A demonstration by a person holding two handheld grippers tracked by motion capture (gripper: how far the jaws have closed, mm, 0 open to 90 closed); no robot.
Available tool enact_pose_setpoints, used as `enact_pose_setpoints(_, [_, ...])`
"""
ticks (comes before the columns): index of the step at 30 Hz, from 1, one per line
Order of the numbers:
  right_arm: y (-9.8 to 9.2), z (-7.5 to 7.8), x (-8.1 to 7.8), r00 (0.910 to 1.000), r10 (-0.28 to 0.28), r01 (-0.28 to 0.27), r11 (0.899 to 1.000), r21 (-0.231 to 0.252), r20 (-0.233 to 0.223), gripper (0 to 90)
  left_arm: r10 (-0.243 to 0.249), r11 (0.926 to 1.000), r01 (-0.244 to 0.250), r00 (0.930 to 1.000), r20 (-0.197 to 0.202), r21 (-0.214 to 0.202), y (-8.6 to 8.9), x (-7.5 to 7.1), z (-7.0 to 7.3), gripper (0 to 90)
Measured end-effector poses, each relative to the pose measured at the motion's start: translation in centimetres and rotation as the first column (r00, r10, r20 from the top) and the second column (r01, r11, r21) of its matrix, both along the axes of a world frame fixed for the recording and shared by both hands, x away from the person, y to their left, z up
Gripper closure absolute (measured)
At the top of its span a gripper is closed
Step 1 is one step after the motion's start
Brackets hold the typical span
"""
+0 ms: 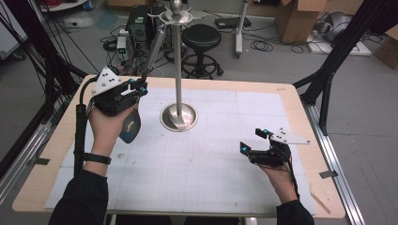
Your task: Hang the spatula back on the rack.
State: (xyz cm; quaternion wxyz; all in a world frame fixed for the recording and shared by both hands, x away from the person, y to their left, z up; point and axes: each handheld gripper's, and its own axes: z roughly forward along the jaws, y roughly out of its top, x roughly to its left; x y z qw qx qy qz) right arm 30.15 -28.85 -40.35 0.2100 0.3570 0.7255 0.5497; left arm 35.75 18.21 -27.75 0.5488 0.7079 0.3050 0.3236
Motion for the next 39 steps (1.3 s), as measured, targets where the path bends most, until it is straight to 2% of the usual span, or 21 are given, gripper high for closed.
enact_pose_setpoints(9, [0.0, 0.0, 0.0, 1.0, 0.002, -0.002, 1.0, -0.001, 0.004, 12.9, 0.003, 0.9998, -0.003, 0.9999, -0.011, 0.019, -0.3, 0.3, -0.7, 74.5])
enact_pose_setpoints(16, [0.1, 0.0, 0.0, 1.0, 0.004, -0.004, 1.0, -0.003, 0.003, 12.9, -0.015, 0.9999, 0.015, 0.9996, -0.024, 0.005, -0.7, 0.5, -1.0, 74.0])
enact_pose_setpoints(17, [0.1, 0.0, 0.0, 1.0, 0.006, -0.006, 1.0, -0.002, 0.001, 12.9, -0.016, 0.9999, 0.016, 0.9997, -0.02, 0.0, -0.8, 0.5, -1.0, 72.8])
enact_pose_setpoints(20, [0.1, 0.0, 0.0, 1.0, 0.005, -0.005, 1.0, -0.002, 0.0, 12.9, -0.037, 0.9991, 0.037, 0.9992, -0.013, -0.02, -0.6, 0.4, -0.8, 60.8])
enact_pose_setpoints(22, [0.1, 0.0, 0.0, 1.0, 0.006, -0.006, 1.0, -0.004, 0.001, 12.9, -0.043, 0.9988, 0.043, 0.9988, -0.021, -0.026, -0.2, 0.2, -0.6, 49.5])
enact_pose_setpoints(27, [0.1, -0.1, 0.0, 1.0, 0.007, -0.007, 1.0, -0.007, -0.004, 12.8, -0.079, 0.9946, 0.077, 0.9962, -0.037, -0.069, 1.2, -0.9, -0.9, 34.5])
enact_pose_setpoints(30, [0.0, -0.1, -0.1, 1.0, 0.004, -0.004, 1.0, -0.011, -0.003, 12.8, -0.097, 0.9948, 0.096, 0.9947, -0.033, -0.035, 2.0, -2.0, -1.5, 30.9])
enact_pose_setpoints(33, [-0.1, -0.1, -0.2, 1.0, 0.0, 0.0, 1.0, -0.014, -0.002, 12.8, -0.123, 0.9924, 0.123, 0.9911, -0.051, -0.007, 2.6, -3.2, -2.4, 24.7])
enact_pose_setpoints(39, [-0.6, -0.2, -0.5, 0.9998, -0.016, 0.016, 1.0, -0.02, -0.008, 12.8, -0.185, 0.9827, 0.185, 0.9819, -0.041, 0.004, 4.1, -5.7, -4.9, 23.6])
